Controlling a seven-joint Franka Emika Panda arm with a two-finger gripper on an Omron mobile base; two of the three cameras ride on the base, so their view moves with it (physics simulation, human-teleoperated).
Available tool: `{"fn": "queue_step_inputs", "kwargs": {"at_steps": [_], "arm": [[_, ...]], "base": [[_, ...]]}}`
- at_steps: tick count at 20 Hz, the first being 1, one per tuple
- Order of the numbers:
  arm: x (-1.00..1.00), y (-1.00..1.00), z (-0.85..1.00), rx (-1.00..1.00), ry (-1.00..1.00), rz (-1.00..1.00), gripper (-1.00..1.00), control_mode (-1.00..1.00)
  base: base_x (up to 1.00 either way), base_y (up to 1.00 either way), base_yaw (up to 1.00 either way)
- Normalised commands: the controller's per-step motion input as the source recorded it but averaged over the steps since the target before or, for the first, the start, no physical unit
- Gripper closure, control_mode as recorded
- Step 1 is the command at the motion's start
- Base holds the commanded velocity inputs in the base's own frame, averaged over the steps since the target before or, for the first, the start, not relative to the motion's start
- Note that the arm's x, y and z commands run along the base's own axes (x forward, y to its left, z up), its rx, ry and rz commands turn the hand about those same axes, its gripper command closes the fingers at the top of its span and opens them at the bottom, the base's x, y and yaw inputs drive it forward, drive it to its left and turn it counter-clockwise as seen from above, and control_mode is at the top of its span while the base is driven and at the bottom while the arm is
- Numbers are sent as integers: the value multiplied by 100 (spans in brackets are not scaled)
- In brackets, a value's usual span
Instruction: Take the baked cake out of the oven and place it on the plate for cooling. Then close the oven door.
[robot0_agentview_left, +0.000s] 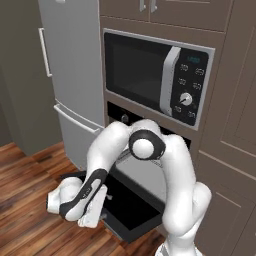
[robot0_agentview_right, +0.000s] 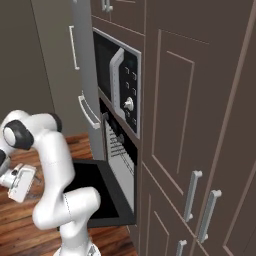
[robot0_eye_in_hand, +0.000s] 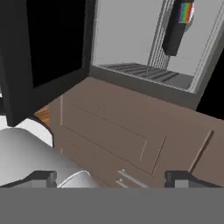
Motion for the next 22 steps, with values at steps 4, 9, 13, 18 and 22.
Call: {"fn": "queue_step_inputs", "kwargs": {"at_steps": [4,9,13,18,22], "arm": [[-3,-42,100,0,-6,-17,-100,-100],[22,-55,75,0,-6,-20,-100,-100],[43,-59,36,-3,-13,-18,-100,-100],[34,-66,3,-10,-27,-8,-100,-100],[16,-74,0,-5,-23,1,-100,-100]], "base": [[0,0,0],[0,0,0],[0,0,0],[0,0,0],[0,0,0]]}}
